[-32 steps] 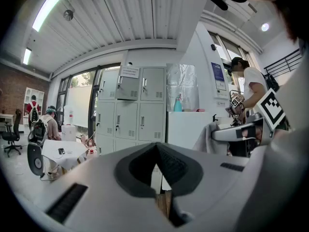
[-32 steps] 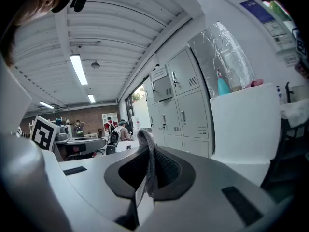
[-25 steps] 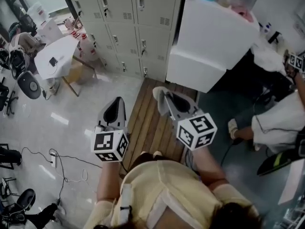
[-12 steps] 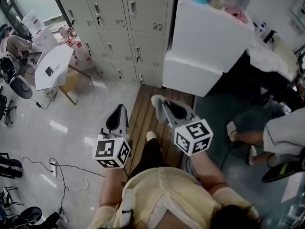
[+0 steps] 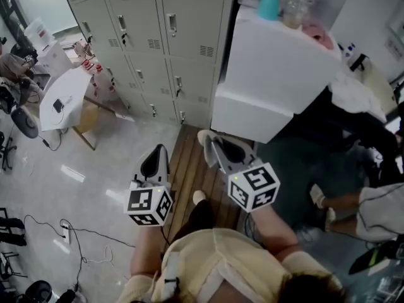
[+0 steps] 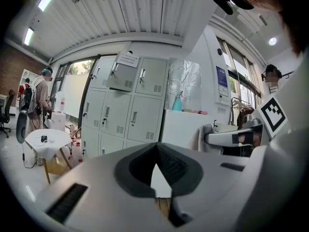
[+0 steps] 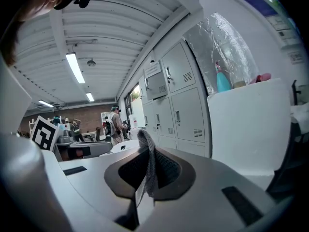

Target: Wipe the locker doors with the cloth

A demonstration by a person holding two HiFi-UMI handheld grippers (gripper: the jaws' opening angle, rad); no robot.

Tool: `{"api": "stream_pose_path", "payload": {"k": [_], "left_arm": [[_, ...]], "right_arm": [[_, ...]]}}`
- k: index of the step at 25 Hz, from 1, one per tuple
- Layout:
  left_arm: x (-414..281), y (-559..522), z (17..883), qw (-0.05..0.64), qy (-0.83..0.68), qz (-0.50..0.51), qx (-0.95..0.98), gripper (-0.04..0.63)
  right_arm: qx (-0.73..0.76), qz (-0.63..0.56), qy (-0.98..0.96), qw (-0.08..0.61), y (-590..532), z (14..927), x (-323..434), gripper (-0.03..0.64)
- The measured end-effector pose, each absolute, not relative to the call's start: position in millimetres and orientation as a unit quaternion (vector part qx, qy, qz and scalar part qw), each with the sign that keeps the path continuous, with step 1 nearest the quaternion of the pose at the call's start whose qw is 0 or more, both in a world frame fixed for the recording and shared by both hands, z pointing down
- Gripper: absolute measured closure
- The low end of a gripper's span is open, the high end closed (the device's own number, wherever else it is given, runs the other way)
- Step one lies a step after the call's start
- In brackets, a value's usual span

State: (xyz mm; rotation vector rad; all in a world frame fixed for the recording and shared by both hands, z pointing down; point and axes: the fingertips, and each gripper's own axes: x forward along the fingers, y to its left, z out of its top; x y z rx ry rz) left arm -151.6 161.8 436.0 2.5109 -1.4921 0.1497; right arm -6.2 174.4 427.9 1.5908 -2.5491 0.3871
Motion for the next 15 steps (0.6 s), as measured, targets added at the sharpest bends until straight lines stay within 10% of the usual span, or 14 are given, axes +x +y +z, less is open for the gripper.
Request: {"api": "stream_pose_path", "payload": {"k": [15], "left_arm": [[-155,42,417,0.097,-0.531,0.05,0.84,0.594]], "right_arm": [[0.494,0.107,-0.861,0.051,39,399,-15,0.598]]}}
